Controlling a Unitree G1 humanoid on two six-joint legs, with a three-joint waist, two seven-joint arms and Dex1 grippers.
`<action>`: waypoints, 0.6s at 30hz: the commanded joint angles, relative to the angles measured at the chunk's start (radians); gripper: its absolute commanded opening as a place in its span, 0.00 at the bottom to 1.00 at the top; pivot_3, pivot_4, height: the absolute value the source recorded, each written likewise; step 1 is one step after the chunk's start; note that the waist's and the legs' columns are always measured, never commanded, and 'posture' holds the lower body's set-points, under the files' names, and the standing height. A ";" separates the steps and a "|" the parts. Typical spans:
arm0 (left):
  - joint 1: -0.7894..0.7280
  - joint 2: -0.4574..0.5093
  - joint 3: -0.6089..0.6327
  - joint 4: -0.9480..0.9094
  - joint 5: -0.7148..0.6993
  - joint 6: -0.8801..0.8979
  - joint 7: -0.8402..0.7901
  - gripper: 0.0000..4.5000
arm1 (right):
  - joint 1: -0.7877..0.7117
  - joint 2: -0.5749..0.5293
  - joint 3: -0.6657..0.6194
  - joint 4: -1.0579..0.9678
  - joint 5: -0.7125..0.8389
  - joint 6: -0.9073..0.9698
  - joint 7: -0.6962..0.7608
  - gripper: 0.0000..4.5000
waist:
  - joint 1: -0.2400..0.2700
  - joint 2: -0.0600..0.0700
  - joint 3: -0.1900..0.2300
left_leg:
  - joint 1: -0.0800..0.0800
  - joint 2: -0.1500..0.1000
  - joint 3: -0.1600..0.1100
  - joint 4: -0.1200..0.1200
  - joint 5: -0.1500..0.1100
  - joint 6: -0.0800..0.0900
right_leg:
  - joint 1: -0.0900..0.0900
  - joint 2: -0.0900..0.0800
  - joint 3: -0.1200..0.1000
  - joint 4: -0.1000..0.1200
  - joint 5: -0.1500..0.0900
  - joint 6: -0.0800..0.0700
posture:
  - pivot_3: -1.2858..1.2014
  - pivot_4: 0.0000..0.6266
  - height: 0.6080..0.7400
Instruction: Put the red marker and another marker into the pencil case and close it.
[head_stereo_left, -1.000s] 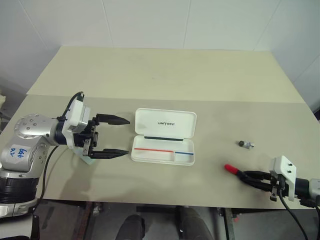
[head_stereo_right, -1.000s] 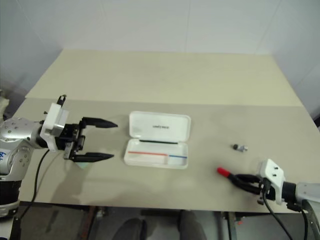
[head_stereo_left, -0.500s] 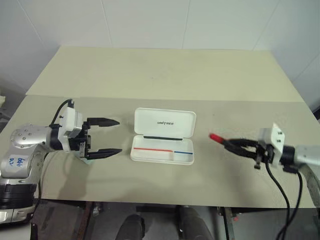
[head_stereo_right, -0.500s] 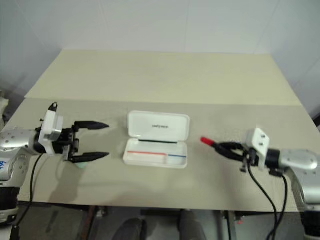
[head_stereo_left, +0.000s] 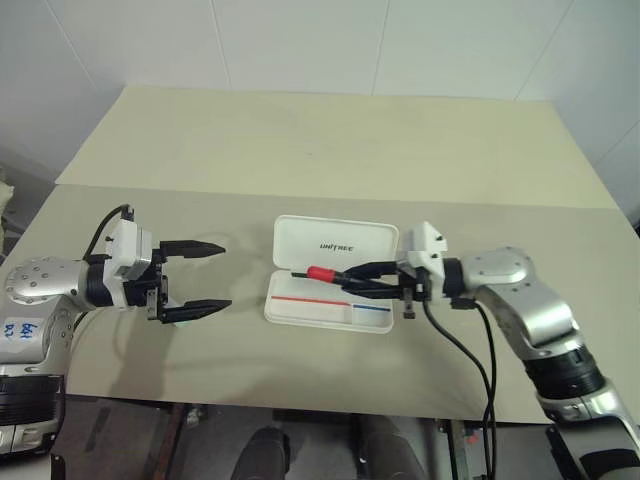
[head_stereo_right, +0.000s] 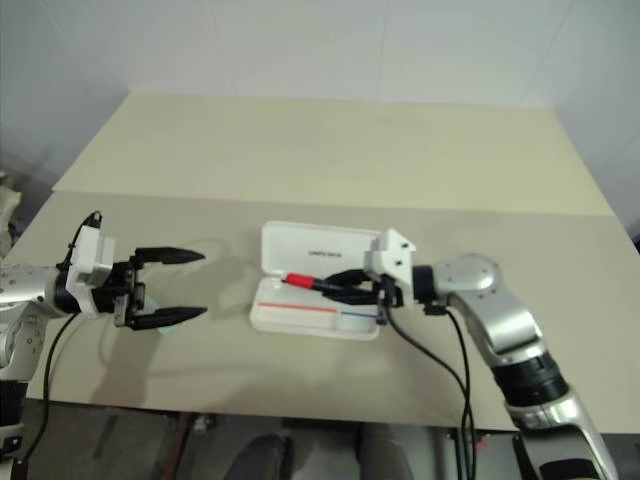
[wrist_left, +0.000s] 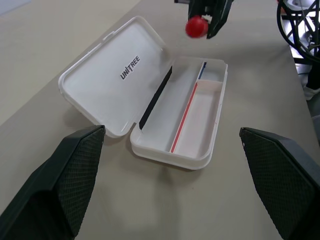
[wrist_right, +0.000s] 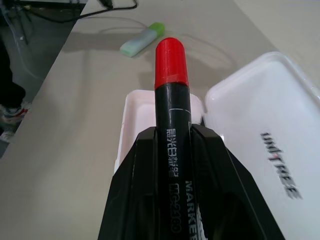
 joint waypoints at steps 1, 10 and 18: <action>0.007 0.000 0.011 -0.038 0.001 -0.010 0.016 1.00 | -0.057 0.052 0.039 0.082 -0.053 -0.100 0.022 0.13 | 0.000 0.000 0.000 | -0.001 0.000 0.001 0.000 0.000 0.000 | -0.001 0.000 0.000 0.001 0.000 0.000 | 0.52 0.24 1.00; 0.047 -0.015 0.011 -0.098 -0.008 0.011 0.065 1.00 | -0.130 0.134 0.076 0.309 -0.148 -0.231 0.047 0.13 | -0.002 0.000 0.000 | -0.012 0.000 0.002 0.002 0.001 -0.002 | -0.014 0.000 0.001 0.010 0.000 0.000 | 0.52 0.24 1.00; 0.066 -0.023 0.009 -0.135 -0.013 0.025 0.093 1.00 | -0.148 0.155 0.084 0.396 -0.211 -0.289 0.055 0.13 | -0.003 0.000 0.000 | -0.011 0.000 0.003 0.002 0.001 -0.002 | -0.015 0.000 0.001 0.011 0.000 0.000 | 0.52 0.24 1.00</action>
